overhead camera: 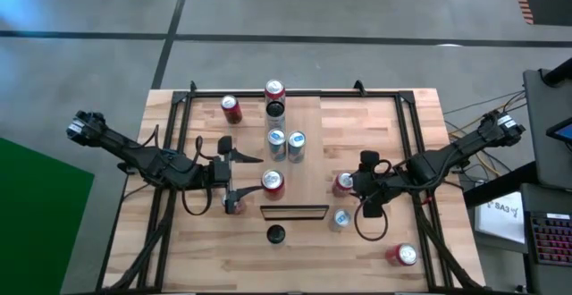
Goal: Place canned beverage on shelf
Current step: Put the orange soda can on the shelf aligned with the other orange soda can
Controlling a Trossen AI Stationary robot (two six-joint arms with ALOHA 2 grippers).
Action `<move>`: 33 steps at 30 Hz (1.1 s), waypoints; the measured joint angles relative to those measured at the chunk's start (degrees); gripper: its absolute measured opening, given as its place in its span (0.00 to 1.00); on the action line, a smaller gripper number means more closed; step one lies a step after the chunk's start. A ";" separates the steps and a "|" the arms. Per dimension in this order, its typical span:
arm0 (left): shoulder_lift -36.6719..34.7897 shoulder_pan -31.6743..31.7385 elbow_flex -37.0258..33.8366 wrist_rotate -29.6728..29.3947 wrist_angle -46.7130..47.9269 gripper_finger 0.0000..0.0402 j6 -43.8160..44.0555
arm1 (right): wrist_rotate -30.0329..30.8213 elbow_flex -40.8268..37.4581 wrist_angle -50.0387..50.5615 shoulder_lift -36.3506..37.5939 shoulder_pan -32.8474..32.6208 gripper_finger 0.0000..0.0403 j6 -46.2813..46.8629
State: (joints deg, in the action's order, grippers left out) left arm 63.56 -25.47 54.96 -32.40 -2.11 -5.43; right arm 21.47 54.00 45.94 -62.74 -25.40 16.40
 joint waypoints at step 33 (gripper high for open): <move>0.01 0.00 0.00 0.00 -0.01 0.69 0.00 | -5.34 -1.18 -1.31 -2.64 9.01 0.85 6.60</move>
State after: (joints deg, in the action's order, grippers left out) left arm 63.57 -25.47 54.96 -32.40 -2.12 -5.43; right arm 16.13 52.81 44.63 -65.39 -16.39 23.00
